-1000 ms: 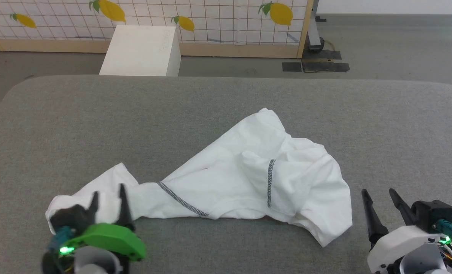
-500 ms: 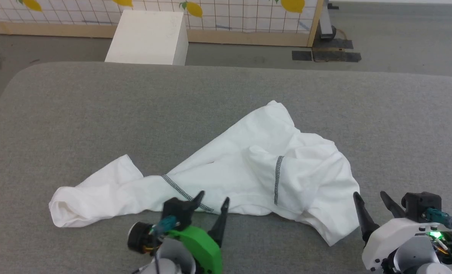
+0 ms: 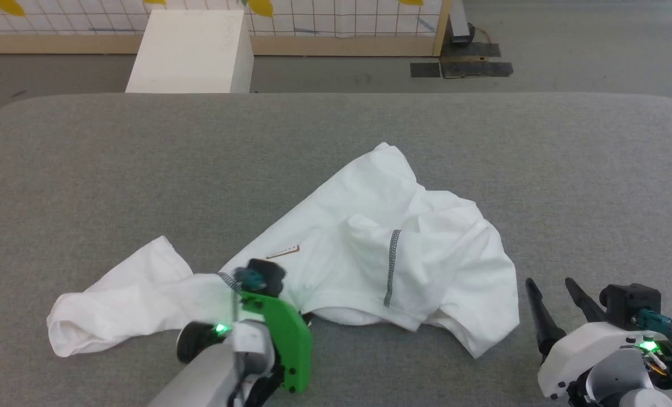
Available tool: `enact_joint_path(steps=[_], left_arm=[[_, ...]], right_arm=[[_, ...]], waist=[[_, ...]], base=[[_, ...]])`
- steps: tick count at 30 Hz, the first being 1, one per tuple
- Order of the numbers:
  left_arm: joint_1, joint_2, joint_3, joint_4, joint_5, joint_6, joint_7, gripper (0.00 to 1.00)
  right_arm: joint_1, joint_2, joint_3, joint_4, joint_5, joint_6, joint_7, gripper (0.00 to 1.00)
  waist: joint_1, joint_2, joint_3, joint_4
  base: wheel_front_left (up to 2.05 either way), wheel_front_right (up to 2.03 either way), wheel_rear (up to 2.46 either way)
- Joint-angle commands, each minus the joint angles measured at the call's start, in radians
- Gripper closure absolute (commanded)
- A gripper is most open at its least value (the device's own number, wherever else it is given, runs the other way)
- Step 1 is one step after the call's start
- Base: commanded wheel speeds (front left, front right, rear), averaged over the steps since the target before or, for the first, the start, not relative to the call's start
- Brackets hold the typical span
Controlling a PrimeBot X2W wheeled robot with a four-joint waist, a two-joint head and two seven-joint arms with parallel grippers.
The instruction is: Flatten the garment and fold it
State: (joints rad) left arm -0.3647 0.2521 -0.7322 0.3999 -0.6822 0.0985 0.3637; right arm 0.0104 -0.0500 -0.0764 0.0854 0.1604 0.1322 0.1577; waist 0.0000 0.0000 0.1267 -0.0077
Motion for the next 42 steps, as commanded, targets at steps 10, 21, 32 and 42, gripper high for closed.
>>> enact_joint_path(steps=[10,21,32,42], left_arm=[[0.301,0.208,0.251,-0.324,-0.118,0.242,-0.047,1.0],[0.336,0.158,0.292,-0.419,-0.071,0.241,-0.278,0.0],[0.323,0.084,0.361,-0.385,0.059,0.188,-0.618,0.0],[0.316,0.002,0.398,-0.342,0.121,0.115,-0.625,0.0]], right_arm=[[0.031,0.0,-0.044,-0.009,-0.015,-0.002,0.013,0.0],[0.015,0.0,0.05,-0.023,0.034,-0.002,0.053,0.0],[0.085,0.0,0.199,-0.036,0.073,-0.002,0.283,0.0],[0.037,-0.003,0.116,-0.02,-0.092,-0.002,0.438,1.0]], waist=[[0.0,0.0,-0.028,0.028],[0.0,0.0,-0.006,0.1],[0.0,0.0,-0.008,0.152],[0.0,0.0,0.005,0.172]], base=[[0.0,0.0,0.0],[0.0,0.0,0.0],[0.0,0.0,0.0],[0.0,0.0,0.0]])
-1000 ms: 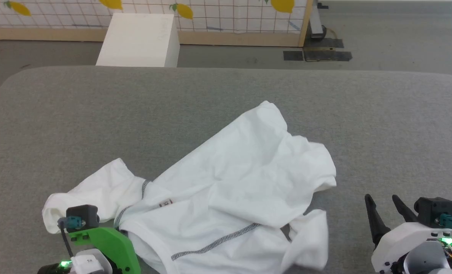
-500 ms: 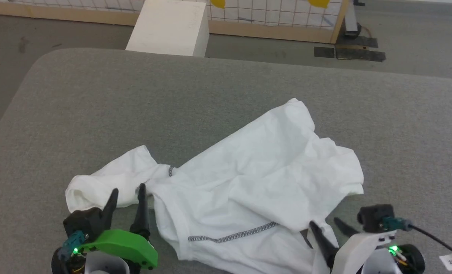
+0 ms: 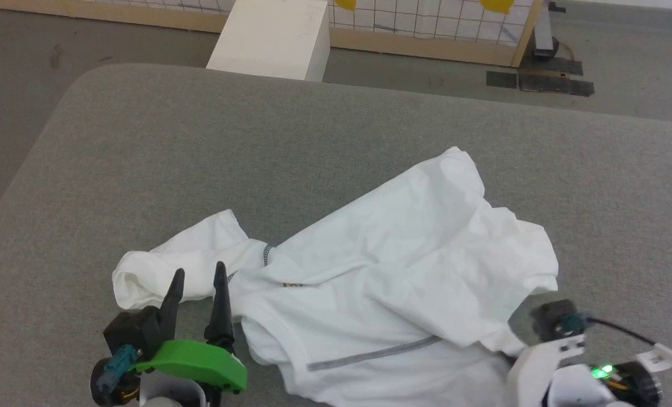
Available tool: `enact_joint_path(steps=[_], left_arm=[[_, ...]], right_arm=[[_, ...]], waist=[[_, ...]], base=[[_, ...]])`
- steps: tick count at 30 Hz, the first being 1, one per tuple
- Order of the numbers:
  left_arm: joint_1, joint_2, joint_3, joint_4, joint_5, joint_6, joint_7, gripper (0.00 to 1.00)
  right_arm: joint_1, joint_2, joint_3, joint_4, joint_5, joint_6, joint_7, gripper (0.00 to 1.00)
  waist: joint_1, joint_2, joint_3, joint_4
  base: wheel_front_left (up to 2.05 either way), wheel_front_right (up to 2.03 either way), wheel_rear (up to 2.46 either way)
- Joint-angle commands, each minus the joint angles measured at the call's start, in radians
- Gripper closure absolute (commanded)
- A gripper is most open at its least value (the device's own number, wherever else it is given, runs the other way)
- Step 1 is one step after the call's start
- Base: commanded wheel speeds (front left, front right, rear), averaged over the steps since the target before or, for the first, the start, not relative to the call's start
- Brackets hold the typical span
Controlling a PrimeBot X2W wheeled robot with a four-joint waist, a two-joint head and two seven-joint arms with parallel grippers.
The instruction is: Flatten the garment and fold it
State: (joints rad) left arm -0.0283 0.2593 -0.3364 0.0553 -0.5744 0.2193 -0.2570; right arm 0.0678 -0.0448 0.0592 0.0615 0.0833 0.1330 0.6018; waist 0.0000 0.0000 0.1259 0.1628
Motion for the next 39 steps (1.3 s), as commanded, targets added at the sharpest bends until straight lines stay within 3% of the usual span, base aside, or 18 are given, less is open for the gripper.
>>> enact_joint_path(steps=[1,6,11,12,13,14,20,25,32,39], left_arm=[[-0.023,-0.011,0.003,0.006,0.017,-0.011,-0.004,0.0],[-0.044,-0.032,0.003,0.034,0.026,-0.043,-0.005,0.0],[-0.08,-0.047,-0.005,0.075,0.035,-0.078,-0.005,0.0],[-0.085,-0.048,-0.009,0.082,0.037,-0.082,-0.005,0.0],[-0.09,-0.049,-0.013,0.089,0.038,-0.086,-0.005,0.0],[-0.094,-0.05,-0.014,0.093,0.039,-0.088,-0.005,0.0],[-0.113,-0.04,-0.043,0.109,0.053,-0.113,0.007,0.0],[-0.108,0.014,-0.12,0.094,0.095,-0.164,0.082,0.0],[-0.058,0.155,-0.258,0.016,0.143,-0.262,0.321,0.0],[-0.015,0.262,-0.341,-0.046,0.132,-0.312,0.51,0.0]], right_arm=[[-0.039,-0.015,-0.055,-0.004,-0.03,-0.002,-0.022,1.0],[-0.184,-0.111,-0.225,-0.017,-0.096,-0.002,-0.099,1.0],[-0.344,-0.226,-0.276,0.074,-0.103,-0.002,-0.149,1.0],[-0.359,-0.235,-0.274,0.094,-0.099,-0.002,-0.157,0.95],[-0.376,-0.236,-0.276,0.12,-0.087,-0.002,-0.164,0.56],[-0.387,-0.234,-0.275,0.14,-0.075,-0.002,-0.169,0.0],[-0.389,-0.207,-0.325,0.186,-0.061,-0.002,-0.273,0.0],[-0.308,-0.143,-0.367,0.109,-0.079,-0.002,-0.407,0.0],[-0.136,-0.047,-0.342,-0.043,-0.056,-0.002,-0.484,0.0],[-0.014,-0.008,-0.335,-0.106,-0.031,-0.002,-0.502,0.0]], waist=[[0.0,0.0,0.009,0.001],[0.0,0.0,0.034,-0.003],[0.0,0.0,0.062,-0.006],[0.0,0.0,0.064,-0.006],[0.0,0.0,0.066,-0.007],[0.0,0.0,0.067,-0.008],[0.0,0.0,0.056,-0.013],[0.0,0.0,0.013,-0.027],[0.0,0.0,-0.027,-0.069],[0.0,0.0,-0.048,-0.09]], base=[[0.0,0.0,0.0],[0.0,0.0,0.0],[0.0,0.0,0.0],[0.0,0.0,0.0],[0.0,0.0,0.0],[0.0,0.0,0.0],[0.0,0.0,0.0],[0.0,0.0,0.0],[0.0,0.0,0.0],[0.0,0.0,0.0]])
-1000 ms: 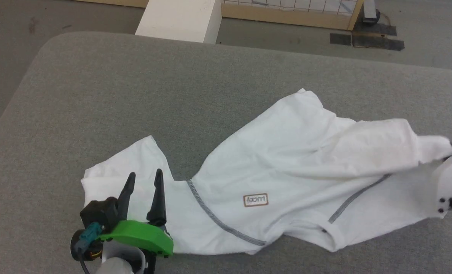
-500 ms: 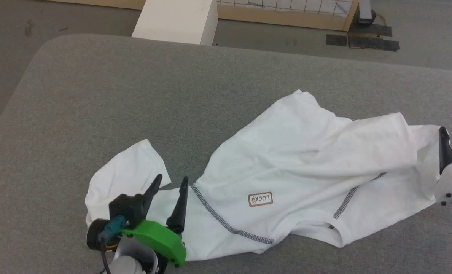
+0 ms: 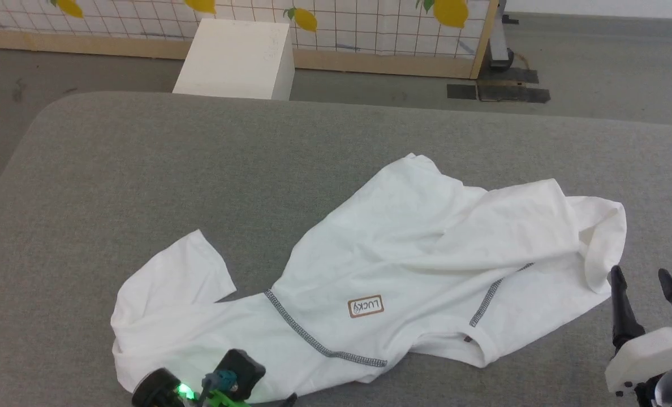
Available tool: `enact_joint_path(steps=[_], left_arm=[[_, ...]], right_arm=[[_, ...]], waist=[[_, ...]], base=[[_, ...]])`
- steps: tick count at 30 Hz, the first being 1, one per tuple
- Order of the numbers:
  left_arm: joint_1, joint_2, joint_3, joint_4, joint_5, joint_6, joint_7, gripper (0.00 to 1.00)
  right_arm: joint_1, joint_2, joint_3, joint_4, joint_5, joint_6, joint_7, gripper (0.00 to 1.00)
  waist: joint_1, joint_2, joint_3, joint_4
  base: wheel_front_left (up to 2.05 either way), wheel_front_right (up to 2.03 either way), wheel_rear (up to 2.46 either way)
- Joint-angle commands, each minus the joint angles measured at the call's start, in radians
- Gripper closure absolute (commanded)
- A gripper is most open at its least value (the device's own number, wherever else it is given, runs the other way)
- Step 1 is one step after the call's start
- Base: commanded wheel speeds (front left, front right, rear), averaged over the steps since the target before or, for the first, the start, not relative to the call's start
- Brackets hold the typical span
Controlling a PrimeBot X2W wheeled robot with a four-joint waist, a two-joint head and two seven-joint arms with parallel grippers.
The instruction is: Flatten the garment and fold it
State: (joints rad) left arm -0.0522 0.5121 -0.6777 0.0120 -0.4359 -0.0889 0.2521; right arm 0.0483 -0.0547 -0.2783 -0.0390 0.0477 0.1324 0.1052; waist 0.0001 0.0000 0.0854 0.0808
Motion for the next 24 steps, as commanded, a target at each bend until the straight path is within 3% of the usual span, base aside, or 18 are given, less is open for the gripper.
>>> enact_joint_path(steps=[1,6,16,17,18,19,24], left_arm=[[0.016,0.024,-0.011,-0.007,-0.008,-0.009,0.02,0.0],[0.036,0.051,-0.034,0.003,-0.028,-0.016,0.062,0.0],[-0.003,-0.001,-0.003,0.166,-0.01,0.093,0.088,0.0],[-0.006,-0.007,0.0,0.183,-0.018,0.1,0.101,0.06],[-0.012,-0.011,0.003,0.193,-0.019,0.106,0.102,0.56],[-0.017,-0.014,0.009,0.197,-0.017,0.115,0.092,1.0],[-0.025,-0.028,0.039,0.216,-0.017,0.153,0.032,1.0]], right_arm=[[0.019,0.003,0.008,-0.006,0.01,-0.002,-0.005,0.0],[0.048,0.004,0.035,0.015,0.059,-0.002,-0.014,0.0],[0.051,0.004,0.074,0.029,0.078,-0.002,-0.014,0.0],[0.049,0.004,0.079,0.03,0.077,-0.002,-0.013,0.0],[0.048,0.004,0.084,0.03,0.077,-0.002,-0.01,0.0],[0.048,0.004,0.086,0.032,0.079,-0.002,-0.008,0.0],[0.042,0.004,0.098,0.083,0.101,-0.002,0.012,0.0]], waist=[[-0.0001,0.0,-0.01,-0.012],[-0.0001,0.0,-0.013,-0.029],[-0.0001,0.0,-0.003,-0.061],[-0.0001,0.0,-0.001,-0.064],[-0.0001,0.0,0.001,-0.067],[-0.0001,0.0,0.003,-0.069],[-0.0001,0.0,0.009,-0.07]], base=[[0.0,0.0,0.0],[0.0,0.0,0.0],[0.0,0.0,0.0],[0.0,0.0,0.0],[0.0,0.0,0.0],[0.0,0.0,0.0],[0.0,0.0,0.0]])
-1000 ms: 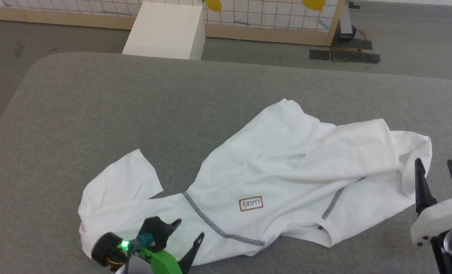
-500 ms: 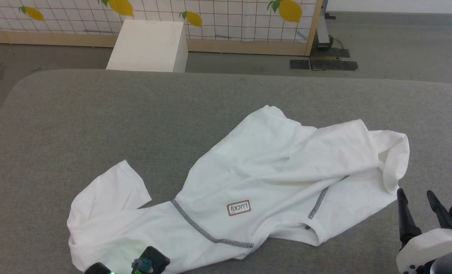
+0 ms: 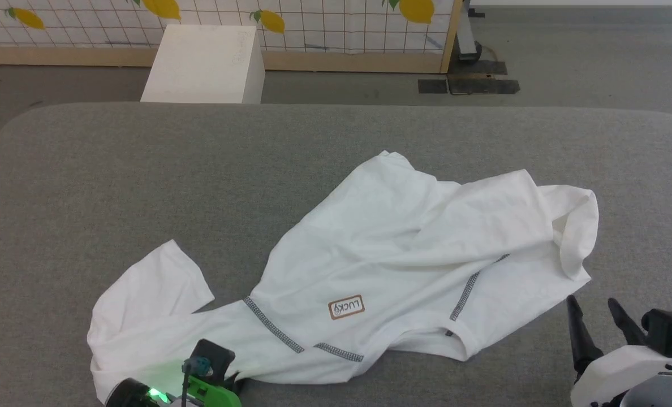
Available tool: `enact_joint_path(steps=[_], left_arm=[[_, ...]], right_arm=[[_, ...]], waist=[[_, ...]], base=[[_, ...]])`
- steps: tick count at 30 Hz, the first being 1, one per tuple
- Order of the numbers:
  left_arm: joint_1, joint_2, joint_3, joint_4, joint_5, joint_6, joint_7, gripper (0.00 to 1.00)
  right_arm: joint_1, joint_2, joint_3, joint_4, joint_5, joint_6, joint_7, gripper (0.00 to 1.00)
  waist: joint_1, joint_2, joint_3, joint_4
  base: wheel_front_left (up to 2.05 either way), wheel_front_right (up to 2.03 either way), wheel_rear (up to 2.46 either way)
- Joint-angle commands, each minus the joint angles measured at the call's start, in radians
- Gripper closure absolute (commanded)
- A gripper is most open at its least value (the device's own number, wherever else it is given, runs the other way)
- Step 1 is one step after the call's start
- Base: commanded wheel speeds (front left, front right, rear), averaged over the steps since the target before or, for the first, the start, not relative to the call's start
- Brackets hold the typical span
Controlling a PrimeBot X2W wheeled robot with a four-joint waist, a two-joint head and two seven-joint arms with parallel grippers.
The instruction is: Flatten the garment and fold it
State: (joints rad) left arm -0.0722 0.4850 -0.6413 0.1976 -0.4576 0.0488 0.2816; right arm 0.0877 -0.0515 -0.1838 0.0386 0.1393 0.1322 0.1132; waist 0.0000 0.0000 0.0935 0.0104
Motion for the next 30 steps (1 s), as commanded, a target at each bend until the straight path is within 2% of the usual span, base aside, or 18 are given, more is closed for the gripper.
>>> enact_joint_path(steps=[1,7,12,21,22,23,24,25,30], left_arm=[[-0.005,-0.004,0.01,0.031,0.003,0.021,-0.014,1.0],[-0.011,-0.016,0.035,0.039,-0.002,0.035,-0.094,1.0],[-0.035,-0.027,0.05,0.061,-0.006,0.043,-0.13,1.0],[-0.089,-0.061,0.034,0.085,-0.011,0.021,-0.147,1.0],[-0.092,-0.064,0.032,0.087,-0.012,0.02,-0.148,1.0],[-0.093,-0.065,0.031,0.088,-0.013,0.019,-0.149,1.0],[-0.094,-0.066,0.029,0.09,-0.013,0.019,-0.15,1.0],[-0.094,-0.067,0.029,0.091,-0.014,0.018,-0.151,1.0],[-0.096,-0.062,0.03,0.071,-0.016,0.011,-0.178,1.0]], right_arm=[[0.001,0.001,0.007,0.016,0.016,-0.002,0.014,0.0],[-0.041,0.001,0.011,0.087,0.106,-0.002,0.091,0.0],[-0.13,0.001,-0.002,0.192,0.193,-0.002,0.229,0.0],[-0.311,0.001,-0.092,0.418,0.165,-0.002,0.403,0.0],[-0.32,0.001,-0.092,0.429,0.162,-0.002,0.413,0.11],[-0.326,0.001,-0.091,0.433,0.161,-0.002,0.414,0.55],[-0.331,0.001,-0.09,0.431,0.156,-0.002,0.409,0.87],[-0.332,0.001,-0.09,0.429,0.151,-0.002,0.405,1.0],[-0.296,0.001,-0.094,0.36,0.145,-0.002,0.355,1.0]], waist=[[0.0,0.0,0.001,0.001],[0.0,0.0,0.008,0.014],[0.0,0.0,0.023,0.032],[0.0,0.0,0.056,0.073],[0.0,0.0,0.057,0.075],[0.0,0.0,0.057,0.075],[0.0,0.0,0.056,0.075],[0.0,0.0,0.055,0.075],[0.0,0.0,0.032,0.073]], base=[[0.0,0.0,0.0],[0.0,0.0,0.0],[0.0,0.0,0.0],[0.0,0.0,0.0],[0.0,0.0,0.0],[0.0,0.0,0.0],[0.0,0.0,0.0],[0.0,0.0,0.0],[0.0,0.0,0.0]])
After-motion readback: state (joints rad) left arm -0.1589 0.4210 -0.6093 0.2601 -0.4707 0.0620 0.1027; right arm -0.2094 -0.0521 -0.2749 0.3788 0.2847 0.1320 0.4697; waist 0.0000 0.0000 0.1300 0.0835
